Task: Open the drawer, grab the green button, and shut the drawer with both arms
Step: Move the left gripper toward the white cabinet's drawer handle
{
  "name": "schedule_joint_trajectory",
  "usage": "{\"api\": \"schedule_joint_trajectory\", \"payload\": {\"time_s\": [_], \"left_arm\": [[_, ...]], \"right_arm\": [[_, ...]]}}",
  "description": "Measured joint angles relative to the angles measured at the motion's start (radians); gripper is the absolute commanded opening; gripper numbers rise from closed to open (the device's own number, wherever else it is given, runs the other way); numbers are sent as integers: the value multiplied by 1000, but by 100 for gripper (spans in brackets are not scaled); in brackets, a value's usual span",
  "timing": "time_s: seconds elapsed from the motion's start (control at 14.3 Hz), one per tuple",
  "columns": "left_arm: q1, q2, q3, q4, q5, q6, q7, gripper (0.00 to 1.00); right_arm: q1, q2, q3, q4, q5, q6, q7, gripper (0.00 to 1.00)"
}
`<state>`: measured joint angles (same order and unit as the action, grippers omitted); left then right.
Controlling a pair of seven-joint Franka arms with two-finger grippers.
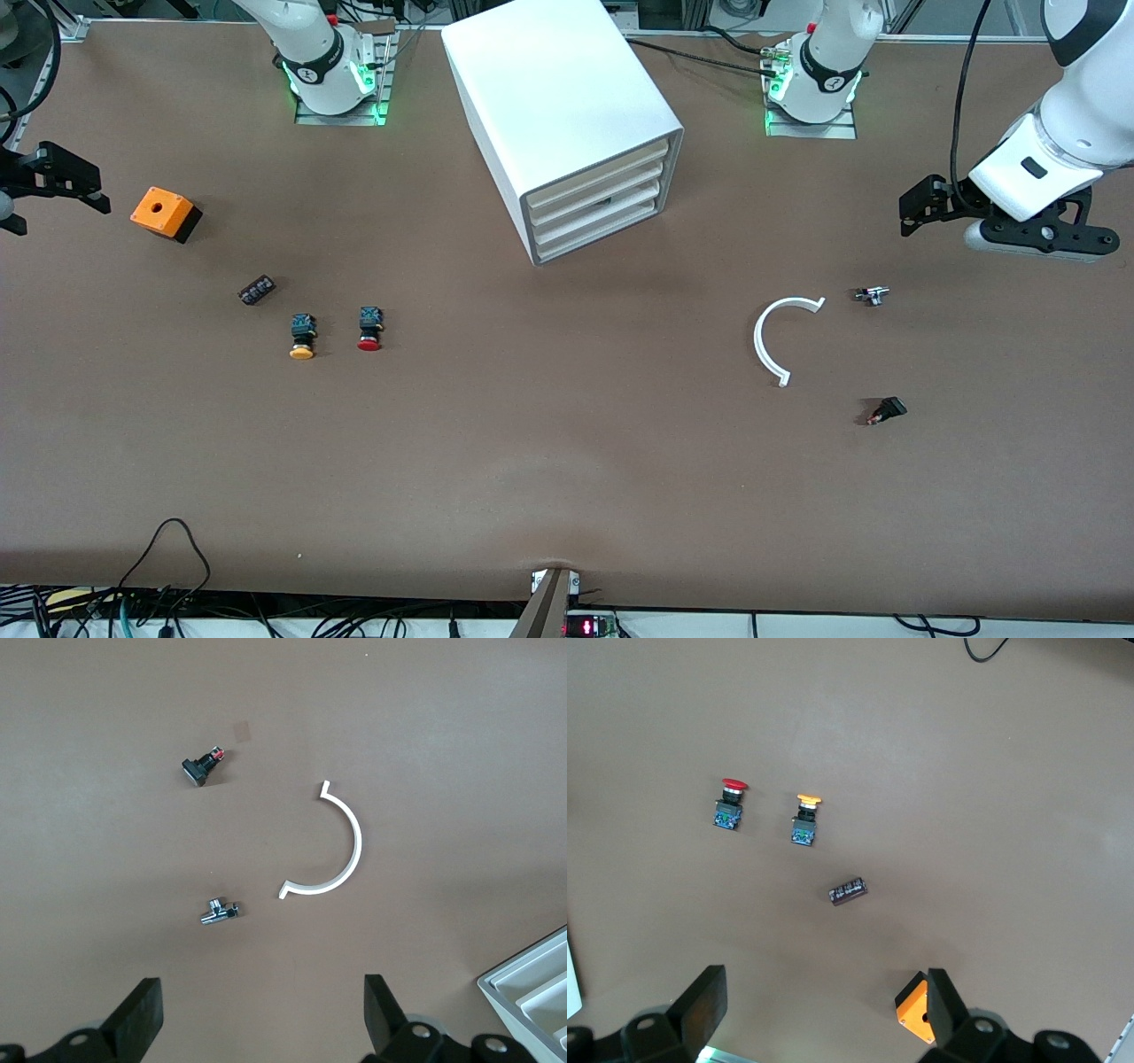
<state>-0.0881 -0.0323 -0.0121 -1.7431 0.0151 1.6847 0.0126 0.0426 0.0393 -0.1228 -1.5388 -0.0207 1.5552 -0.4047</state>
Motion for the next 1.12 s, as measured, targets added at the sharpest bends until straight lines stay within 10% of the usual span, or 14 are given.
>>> {"api": "schedule_joint_trajectory", "payload": {"time_s": [0.77, 1.12], "left_arm": [[0, 0, 0, 0, 0, -20, 0, 100], [-2, 62, -1, 83, 0, -225, 7, 100]], "right_arm": [[2, 15, 2, -1, 0, -3, 0, 100], [16, 92, 4, -3, 0, -1, -1, 100]]}}
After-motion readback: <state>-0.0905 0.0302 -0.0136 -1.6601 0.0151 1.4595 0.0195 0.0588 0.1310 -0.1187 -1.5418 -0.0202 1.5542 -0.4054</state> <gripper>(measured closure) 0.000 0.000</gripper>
